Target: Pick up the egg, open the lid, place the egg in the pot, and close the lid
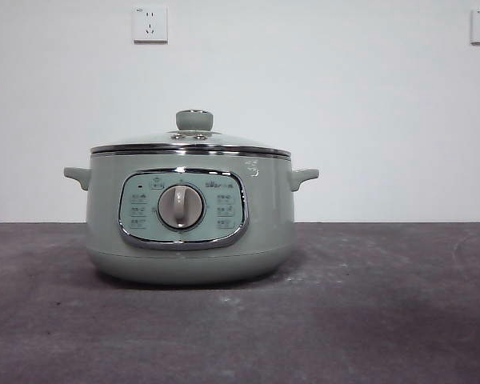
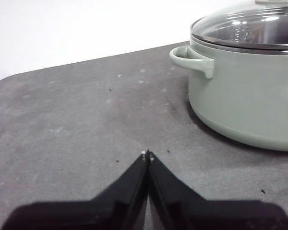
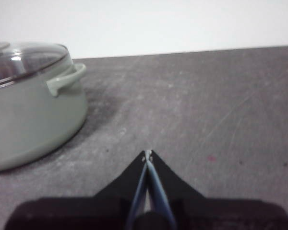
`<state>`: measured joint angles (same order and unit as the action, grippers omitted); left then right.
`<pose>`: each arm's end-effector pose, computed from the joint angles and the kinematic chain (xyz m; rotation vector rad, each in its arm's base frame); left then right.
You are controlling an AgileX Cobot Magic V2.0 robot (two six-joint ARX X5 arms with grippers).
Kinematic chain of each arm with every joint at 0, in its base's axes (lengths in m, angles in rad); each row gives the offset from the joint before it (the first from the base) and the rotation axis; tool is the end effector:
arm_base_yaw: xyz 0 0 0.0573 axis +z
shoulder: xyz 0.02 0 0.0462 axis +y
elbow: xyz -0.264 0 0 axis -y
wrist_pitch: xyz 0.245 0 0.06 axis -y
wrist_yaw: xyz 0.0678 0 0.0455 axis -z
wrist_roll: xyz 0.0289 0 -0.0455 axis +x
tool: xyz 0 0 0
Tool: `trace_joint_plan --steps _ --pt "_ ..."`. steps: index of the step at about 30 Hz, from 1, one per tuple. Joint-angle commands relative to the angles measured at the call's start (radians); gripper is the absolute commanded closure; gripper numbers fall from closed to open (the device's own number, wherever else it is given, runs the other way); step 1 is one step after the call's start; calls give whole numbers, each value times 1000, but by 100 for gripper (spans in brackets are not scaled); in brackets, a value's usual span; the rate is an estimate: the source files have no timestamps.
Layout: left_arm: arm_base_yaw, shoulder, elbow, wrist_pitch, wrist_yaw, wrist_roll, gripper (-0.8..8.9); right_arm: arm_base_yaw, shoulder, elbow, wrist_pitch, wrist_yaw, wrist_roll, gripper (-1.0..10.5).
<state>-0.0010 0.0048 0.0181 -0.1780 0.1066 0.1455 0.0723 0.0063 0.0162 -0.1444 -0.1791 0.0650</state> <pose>0.0954 -0.0032 0.1522 0.1363 0.1564 -0.1191 0.0951 0.0121 0.1547 0.0718 0.1428 0.2466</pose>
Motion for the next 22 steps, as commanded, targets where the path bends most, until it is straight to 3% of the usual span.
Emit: trace_joint_plan --steps 1,5,8,22 --pt "2 -3 -15 3 -1 -5 817 0 -5 -11 -14 3 23 946" --pt "2 -3 -15 4 -1 -5 817 0 -5 -11 -25 2 27 946" --pt "2 -3 -15 4 -1 -5 817 0 -5 -11 -21 2 82 946" --pt "2 -3 -15 4 -1 -5 817 0 -5 -11 -21 3 83 946"
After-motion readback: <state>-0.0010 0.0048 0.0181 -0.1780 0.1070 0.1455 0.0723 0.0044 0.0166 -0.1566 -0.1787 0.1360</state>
